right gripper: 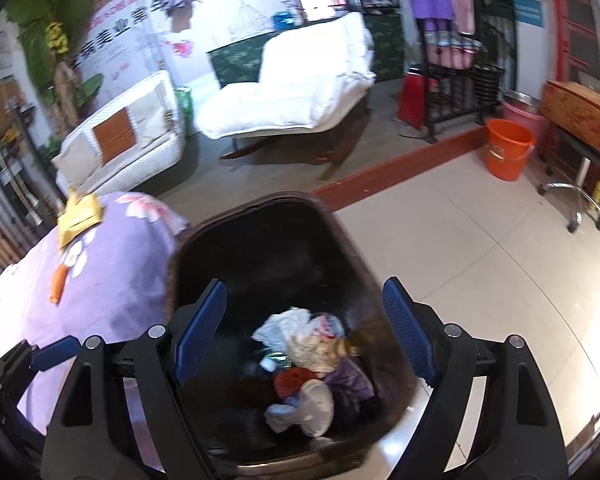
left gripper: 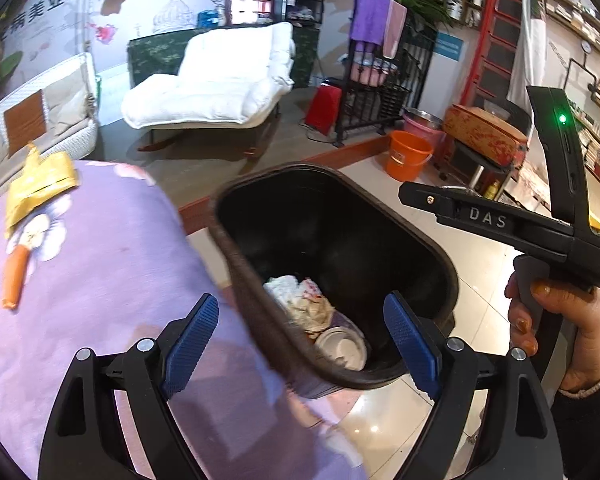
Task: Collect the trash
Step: 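Move both open tools back over the yellow bag and orange sausage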
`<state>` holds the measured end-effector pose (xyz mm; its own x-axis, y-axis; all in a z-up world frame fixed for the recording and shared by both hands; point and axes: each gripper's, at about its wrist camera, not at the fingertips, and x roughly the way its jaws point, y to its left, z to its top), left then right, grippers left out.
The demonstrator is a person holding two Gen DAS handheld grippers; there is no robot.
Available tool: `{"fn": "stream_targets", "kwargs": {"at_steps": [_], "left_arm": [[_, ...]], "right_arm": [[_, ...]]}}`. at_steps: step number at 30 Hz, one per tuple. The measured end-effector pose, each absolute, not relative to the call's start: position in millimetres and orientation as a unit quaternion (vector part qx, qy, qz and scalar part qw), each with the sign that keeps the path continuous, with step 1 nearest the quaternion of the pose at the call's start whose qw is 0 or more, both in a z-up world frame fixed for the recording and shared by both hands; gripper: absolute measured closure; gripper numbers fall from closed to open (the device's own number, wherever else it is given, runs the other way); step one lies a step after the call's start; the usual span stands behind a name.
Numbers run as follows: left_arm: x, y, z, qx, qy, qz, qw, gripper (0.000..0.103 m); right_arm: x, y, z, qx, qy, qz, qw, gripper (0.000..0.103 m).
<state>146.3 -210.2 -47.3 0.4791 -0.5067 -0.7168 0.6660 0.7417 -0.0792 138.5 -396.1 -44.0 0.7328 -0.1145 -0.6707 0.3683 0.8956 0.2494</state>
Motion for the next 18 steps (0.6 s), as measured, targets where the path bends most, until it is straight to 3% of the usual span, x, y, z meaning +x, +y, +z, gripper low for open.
{"fn": "stream_targets", "kwargs": {"at_steps": [18], "left_arm": [[201.5,-75.1,-33.1,0.061,0.387,-0.199,0.898,0.019]], "right_arm": [[216.1,-256.8,-14.8,0.078,0.365,0.078,0.924,0.015]]}}
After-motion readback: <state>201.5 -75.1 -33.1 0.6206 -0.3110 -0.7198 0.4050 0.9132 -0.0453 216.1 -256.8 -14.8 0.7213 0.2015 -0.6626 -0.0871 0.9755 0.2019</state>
